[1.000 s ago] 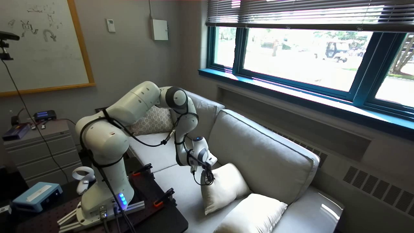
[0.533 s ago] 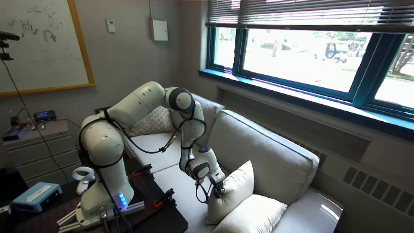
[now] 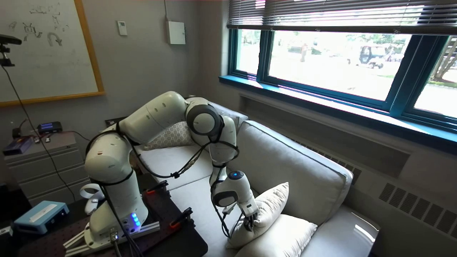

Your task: Place the two small pillows on the right side of the sofa

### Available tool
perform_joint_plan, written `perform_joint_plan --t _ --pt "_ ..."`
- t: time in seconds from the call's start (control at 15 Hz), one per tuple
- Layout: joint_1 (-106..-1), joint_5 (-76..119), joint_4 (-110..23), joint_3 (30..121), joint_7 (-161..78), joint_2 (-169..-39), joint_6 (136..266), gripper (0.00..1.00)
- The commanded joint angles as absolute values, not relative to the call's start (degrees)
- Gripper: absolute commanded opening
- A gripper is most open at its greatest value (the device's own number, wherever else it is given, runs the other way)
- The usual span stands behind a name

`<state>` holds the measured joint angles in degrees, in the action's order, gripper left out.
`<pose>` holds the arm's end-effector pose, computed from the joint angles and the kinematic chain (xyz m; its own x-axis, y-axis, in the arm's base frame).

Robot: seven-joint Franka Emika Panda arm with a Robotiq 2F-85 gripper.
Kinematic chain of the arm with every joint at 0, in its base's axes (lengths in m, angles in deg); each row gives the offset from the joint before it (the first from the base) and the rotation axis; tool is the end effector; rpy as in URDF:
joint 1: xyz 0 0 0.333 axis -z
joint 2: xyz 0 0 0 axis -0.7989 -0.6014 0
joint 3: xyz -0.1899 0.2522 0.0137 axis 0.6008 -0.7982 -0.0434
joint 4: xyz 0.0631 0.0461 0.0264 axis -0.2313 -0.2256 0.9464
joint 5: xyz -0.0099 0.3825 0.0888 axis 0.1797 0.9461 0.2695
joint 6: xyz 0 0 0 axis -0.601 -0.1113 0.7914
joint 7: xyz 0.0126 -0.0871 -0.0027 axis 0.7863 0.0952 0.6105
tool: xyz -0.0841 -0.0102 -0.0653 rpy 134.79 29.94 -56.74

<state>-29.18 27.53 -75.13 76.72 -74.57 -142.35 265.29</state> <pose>0.4452 -0.2638 -0.0026 0.3414 -0.8840 0.3193 -0.9025 -0.4032 -0.1512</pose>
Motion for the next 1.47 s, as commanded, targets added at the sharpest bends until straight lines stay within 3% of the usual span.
perform_joint_plan --t 0.0,0.33,0.73,1.4 --pt "-21.25 29.55 -73.79 70.83 -69.46 -140.77 265.28 0.03" --pt "-15.56 29.65 -69.12 62.71 -66.05 -143.45 264.57 0.03" --pt "-7.55 23.78 -68.89 46.54 -60.68 -148.37 265.19 0.03" --pt "-0.23 26.25 -67.86 54.77 -56.78 -151.78 264.90 0.03"
